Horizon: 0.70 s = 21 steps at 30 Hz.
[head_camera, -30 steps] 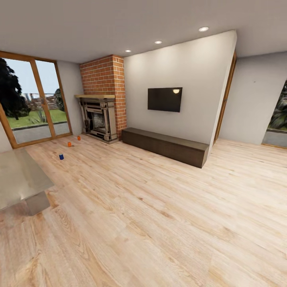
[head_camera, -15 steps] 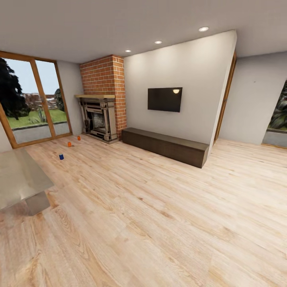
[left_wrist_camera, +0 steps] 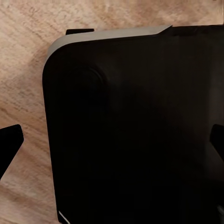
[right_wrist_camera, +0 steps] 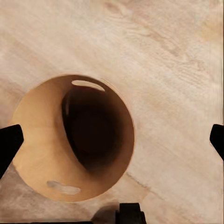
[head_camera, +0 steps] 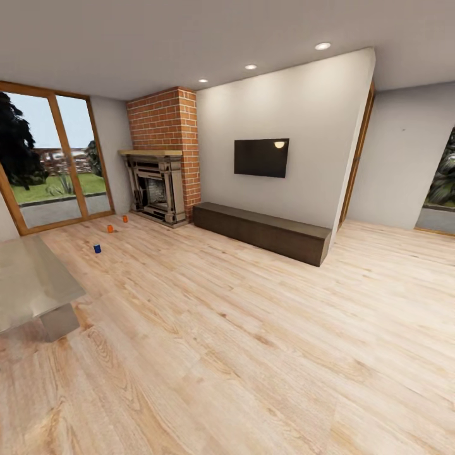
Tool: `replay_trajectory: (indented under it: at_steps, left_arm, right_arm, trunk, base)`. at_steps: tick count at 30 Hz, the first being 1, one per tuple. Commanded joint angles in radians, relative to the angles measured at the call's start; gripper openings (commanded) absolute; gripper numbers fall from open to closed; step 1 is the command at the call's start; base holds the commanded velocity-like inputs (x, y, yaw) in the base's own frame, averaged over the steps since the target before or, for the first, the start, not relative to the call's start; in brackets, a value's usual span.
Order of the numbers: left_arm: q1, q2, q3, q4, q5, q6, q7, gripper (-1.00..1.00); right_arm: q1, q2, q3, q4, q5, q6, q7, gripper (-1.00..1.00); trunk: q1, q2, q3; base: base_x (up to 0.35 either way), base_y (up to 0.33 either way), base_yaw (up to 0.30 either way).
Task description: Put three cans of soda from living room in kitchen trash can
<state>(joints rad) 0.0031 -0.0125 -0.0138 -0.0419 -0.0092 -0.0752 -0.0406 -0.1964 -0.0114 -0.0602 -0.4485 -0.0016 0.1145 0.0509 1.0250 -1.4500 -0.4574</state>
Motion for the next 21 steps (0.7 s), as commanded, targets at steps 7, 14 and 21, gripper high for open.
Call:
replay_trajectory:
  at_steps: [7, 14, 21]
  left_arm:
    - [0.000, 0.001, 0.000, -0.024, 0.000, 0.001, -0.019, 1.00]
    - [0.000, 0.001, 0.000, -0.028, 0.000, 0.002, -0.040, 1.00]
    - [-0.004, -0.003, 0.001, -0.029, 0.003, 0.012, -0.044, 1.00]
  right_arm:
    - [0.003, 0.006, -0.001, -0.192, 0.000, -0.002, -0.001, 1.00]
    - [0.003, 0.004, -0.005, -0.255, 0.001, 0.002, -0.003, 1.00]
    - [0.003, 0.001, -0.011, -0.258, -0.001, 0.005, -0.002, 1.00]
  trunk:
    - [0.000, 0.000, 0.000]
    - [0.000, 0.000, 0.000]
    - [0.000, 0.000, 0.000]
  base:
    - [0.000, 0.000, 0.000]
    - [0.000, 0.000, 0.000]
    - [0.000, 0.000, 0.000]
